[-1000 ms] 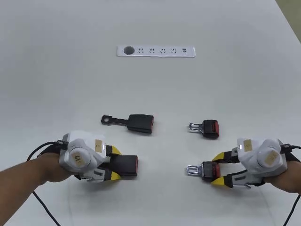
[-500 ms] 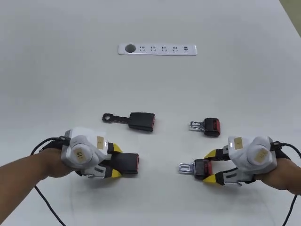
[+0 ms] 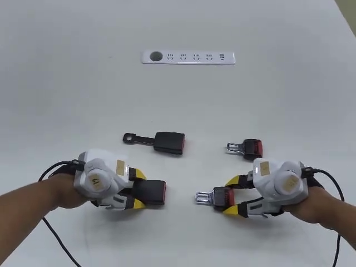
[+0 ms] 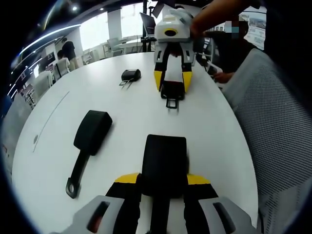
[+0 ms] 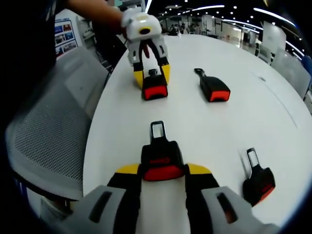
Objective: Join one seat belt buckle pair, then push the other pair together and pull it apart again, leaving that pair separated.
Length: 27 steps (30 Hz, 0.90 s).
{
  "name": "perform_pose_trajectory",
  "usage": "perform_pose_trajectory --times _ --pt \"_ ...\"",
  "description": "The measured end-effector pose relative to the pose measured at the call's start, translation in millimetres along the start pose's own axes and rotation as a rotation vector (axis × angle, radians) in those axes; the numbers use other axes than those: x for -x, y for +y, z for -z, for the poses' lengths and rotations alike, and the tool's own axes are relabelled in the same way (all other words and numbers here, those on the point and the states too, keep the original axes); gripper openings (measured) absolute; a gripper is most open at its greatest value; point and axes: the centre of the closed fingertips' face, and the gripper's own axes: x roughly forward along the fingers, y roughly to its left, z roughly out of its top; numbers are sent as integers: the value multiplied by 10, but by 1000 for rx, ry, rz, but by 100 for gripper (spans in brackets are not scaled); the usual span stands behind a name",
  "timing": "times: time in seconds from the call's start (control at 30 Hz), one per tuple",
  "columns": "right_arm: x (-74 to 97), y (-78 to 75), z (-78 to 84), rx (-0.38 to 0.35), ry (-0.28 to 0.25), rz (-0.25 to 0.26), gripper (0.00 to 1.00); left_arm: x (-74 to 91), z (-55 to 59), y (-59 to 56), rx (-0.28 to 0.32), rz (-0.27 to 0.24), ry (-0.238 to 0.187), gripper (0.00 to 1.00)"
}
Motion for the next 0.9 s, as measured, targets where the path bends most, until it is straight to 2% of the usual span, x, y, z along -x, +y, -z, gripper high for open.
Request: perform_pose_trajectory --times 0.47,0.7,0.9 --pt "-286 49 -350 11 -68 -8 36 -1 1 -1 -3 4 13 35" --pt "-391 42 -488 5 -93 2 36 1 4 -1 -8 7 21 35" --pt "-440 39 -543 9 -107 6 36 3 2 0 -12 9 24 35"
